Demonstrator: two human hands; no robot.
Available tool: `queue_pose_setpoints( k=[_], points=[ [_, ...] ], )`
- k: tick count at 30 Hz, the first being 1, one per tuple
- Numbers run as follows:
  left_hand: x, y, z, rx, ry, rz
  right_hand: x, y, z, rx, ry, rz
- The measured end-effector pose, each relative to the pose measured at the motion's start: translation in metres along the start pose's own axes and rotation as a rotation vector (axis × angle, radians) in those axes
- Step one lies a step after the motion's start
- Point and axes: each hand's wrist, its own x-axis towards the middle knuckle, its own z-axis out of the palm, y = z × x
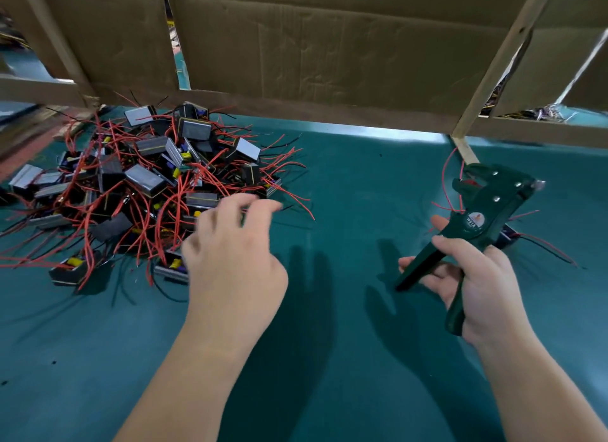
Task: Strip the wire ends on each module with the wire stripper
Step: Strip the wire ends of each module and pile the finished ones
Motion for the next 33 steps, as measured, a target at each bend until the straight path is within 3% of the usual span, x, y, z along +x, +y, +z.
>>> queue_pose_setpoints(
  k=[3,5,7,11,12,14,15,17,19,21,26,29,33],
  points=[
    [0.0,-0.005,0.0,0.13,-0.212,-0.369,-0.002,0.001,0.001,0.007,-0.033,0.016],
    [0.002,-0.002,0.006,0.12,-0.343,-0.396,-0.002,0.002,0.003,0.005,-0.046,0.03],
    [-0.002,0.002,0.015,0.043,-0.315,-0.245,-0.002,0.003,0.004,0.027,-0.057,0.044],
    [-0.006,0.011,0.012,-0.48,-0.282,0.205,-0.003,0.005,0.005,0.055,-0.079,0.049],
    [-0.006,0.012,0.01,-0.517,-0.284,0.286,-0.002,0.005,0.004,0.062,-0.083,0.051],
    [-0.004,0.007,0.01,-0.34,-0.168,0.335,-0.002,0.006,0.003,0.083,-0.09,0.054],
    [-0.003,0.002,0.009,-0.168,-0.093,0.276,-0.001,0.006,0.003,0.092,-0.094,0.053],
    [0.001,-0.007,0.006,0.129,-0.103,-0.023,-0.002,0.006,0.002,0.099,-0.102,0.047],
    [0.007,-0.016,0.005,0.191,-0.227,-0.302,-0.002,0.007,0.002,0.093,-0.106,0.043],
    [0.01,-0.024,0.006,0.151,-0.288,-0.361,-0.001,0.008,0.002,0.098,-0.109,0.049],
    [0.014,-0.024,0.013,-0.258,-0.102,0.057,-0.002,0.008,0.006,0.108,-0.123,0.07],
    [0.012,-0.009,0.017,-0.535,-0.055,0.127,-0.002,0.006,0.006,0.121,-0.153,0.091],
    [0.006,-0.001,0.019,-0.594,-0.023,0.213,-0.005,0.003,0.006,0.228,-0.275,0.177]
  ],
)
